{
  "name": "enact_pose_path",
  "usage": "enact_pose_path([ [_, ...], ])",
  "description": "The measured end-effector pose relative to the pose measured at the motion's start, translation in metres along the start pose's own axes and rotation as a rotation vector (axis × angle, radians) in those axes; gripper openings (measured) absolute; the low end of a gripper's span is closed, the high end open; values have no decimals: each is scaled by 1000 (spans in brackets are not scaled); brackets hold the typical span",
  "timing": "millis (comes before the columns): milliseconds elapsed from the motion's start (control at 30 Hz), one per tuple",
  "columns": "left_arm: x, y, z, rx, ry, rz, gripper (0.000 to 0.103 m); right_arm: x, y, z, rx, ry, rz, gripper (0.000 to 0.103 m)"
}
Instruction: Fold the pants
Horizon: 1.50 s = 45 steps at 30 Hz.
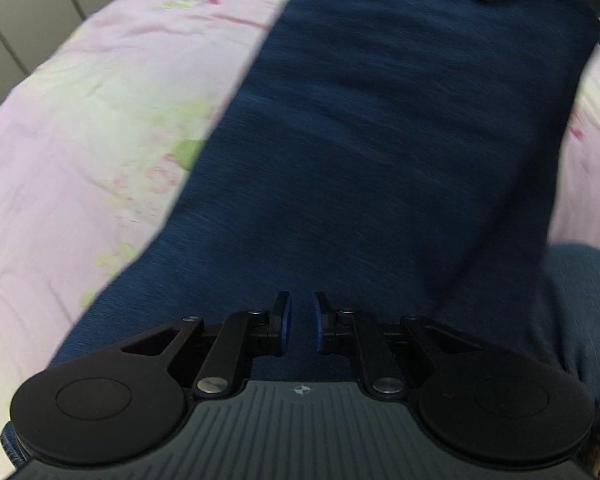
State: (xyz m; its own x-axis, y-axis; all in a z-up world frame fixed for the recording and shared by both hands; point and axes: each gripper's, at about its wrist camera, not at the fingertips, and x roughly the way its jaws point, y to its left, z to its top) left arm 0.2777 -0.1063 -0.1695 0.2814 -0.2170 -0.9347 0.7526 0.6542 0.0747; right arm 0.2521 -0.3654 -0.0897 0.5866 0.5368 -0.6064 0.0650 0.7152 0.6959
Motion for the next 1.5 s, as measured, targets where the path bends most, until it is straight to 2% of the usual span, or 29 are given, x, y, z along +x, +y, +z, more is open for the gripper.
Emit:
enact_pose_path([
  [100,19,-11,-8,1,38,8,15,-2,2,-4,8,-16,-4,9],
  [200,27,-5,-11,-77,37,-9,15,1,4,-10,22,-8,2,9],
  [300,15,-6,-15,-93,26,-18,15,1,6,-14,32,-13,-3,9],
  [500,-16,-33,-32,-47,-21,-109,15,-6,15,-18,14,-29,9,9],
  [567,-9,-43,-34,-33,-1,-121,15,-6,18,-19,13,-36,14,10],
  [667,14,-55,-37,-21,50,-98,15,-8,23,-21,8,-40,17,10],
  [800,29,-54,-40,-75,59,-100,15,-8,26,-27,10,-30,12,10],
  [967,3,-48,-52,-105,-1,-118,16,-9,33,-30,9,-36,14,10],
  [1067,-28,-31,-74,-135,-63,-106,18,-10,48,-27,-20,-25,30,10],
  [1200,-72,10,-114,-267,-129,-5,20,-3,80,-27,-64,4,57,10],
  [1367,-105,83,-174,-528,-137,126,20,17,130,-33,-115,43,100,10],
  [1500,-108,116,-220,-658,-122,158,20,46,171,-45,-142,88,133,10],
])
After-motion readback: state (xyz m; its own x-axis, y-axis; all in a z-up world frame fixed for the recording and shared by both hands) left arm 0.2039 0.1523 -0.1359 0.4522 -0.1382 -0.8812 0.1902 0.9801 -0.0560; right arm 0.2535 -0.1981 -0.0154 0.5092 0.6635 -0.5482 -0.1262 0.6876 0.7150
